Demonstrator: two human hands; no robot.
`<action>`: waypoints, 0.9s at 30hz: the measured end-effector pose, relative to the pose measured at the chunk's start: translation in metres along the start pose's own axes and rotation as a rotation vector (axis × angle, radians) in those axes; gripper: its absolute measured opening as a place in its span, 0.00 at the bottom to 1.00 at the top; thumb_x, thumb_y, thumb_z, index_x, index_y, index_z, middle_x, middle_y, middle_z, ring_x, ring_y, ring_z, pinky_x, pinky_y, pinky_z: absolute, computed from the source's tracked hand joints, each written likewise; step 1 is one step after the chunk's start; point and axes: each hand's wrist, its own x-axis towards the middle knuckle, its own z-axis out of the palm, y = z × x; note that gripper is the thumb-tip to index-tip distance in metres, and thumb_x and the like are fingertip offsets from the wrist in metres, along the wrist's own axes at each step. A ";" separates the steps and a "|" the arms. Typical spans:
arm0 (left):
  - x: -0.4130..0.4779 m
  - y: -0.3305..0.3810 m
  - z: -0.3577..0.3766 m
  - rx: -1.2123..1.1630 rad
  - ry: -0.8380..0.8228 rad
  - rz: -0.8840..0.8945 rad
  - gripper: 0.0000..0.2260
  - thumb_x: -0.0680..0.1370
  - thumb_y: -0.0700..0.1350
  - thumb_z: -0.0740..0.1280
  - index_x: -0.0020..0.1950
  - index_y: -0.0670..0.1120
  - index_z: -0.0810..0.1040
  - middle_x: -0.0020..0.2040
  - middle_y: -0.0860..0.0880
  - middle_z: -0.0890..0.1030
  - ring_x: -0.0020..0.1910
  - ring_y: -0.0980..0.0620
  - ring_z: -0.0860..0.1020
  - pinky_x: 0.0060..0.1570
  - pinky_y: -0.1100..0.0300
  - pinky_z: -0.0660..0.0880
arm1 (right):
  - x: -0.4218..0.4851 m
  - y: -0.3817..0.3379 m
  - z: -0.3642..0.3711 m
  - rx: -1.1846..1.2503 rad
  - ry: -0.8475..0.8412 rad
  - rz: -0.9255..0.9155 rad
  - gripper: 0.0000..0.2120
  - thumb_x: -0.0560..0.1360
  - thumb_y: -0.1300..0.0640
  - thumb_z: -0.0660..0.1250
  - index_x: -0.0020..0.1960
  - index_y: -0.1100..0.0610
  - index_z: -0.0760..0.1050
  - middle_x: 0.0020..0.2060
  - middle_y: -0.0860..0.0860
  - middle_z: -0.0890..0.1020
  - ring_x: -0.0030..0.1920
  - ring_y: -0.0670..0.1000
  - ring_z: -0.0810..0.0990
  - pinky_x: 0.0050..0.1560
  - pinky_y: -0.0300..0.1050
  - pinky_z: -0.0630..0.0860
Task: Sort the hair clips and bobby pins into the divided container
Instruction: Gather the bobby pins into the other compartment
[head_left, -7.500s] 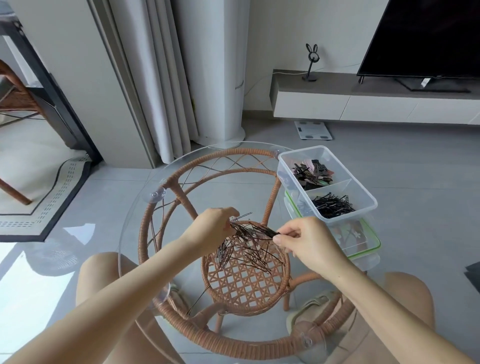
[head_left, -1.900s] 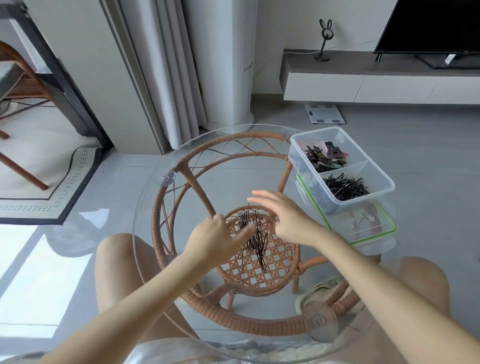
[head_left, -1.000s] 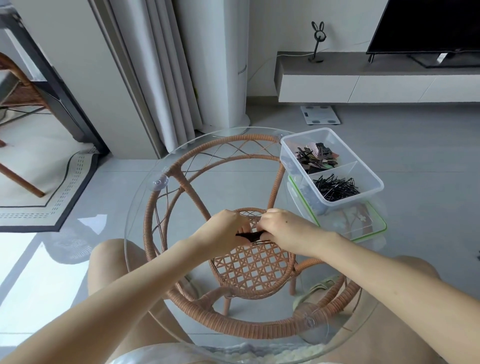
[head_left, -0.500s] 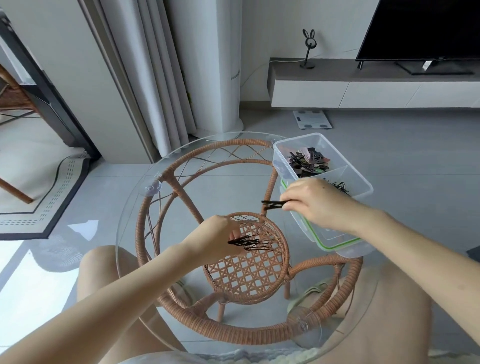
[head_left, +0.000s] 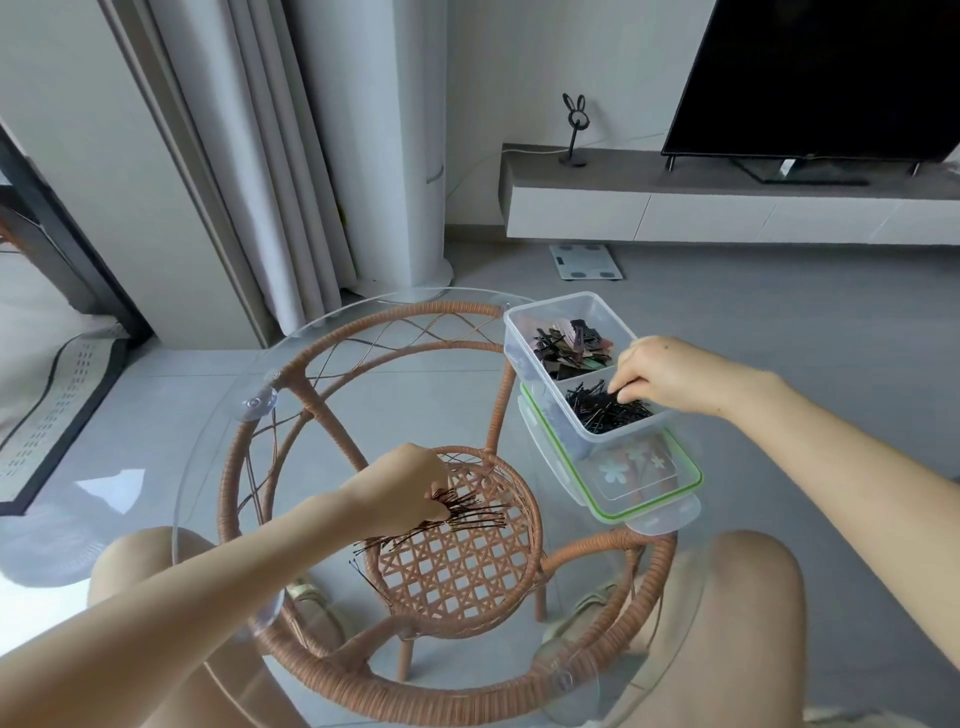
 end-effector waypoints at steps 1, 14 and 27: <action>0.000 -0.001 -0.002 -0.018 0.016 0.000 0.17 0.76 0.50 0.66 0.61 0.43 0.76 0.57 0.46 0.79 0.52 0.48 0.76 0.47 0.61 0.71 | 0.000 0.001 0.002 0.002 0.007 0.007 0.11 0.73 0.57 0.67 0.54 0.56 0.80 0.51 0.51 0.82 0.55 0.52 0.76 0.56 0.44 0.69; 0.021 0.035 -0.077 -0.144 0.189 0.069 0.12 0.74 0.48 0.68 0.50 0.41 0.83 0.47 0.45 0.85 0.43 0.47 0.81 0.41 0.58 0.77 | -0.025 0.008 -0.005 0.107 0.385 0.001 0.10 0.77 0.59 0.62 0.52 0.58 0.81 0.48 0.53 0.84 0.50 0.54 0.78 0.50 0.43 0.69; 0.129 0.159 -0.077 0.022 0.184 0.170 0.21 0.74 0.47 0.67 0.26 0.45 0.62 0.28 0.46 0.69 0.39 0.42 0.74 0.36 0.59 0.68 | -0.052 0.023 -0.008 0.114 0.467 0.104 0.09 0.76 0.56 0.62 0.48 0.54 0.82 0.32 0.50 0.78 0.41 0.57 0.76 0.41 0.46 0.71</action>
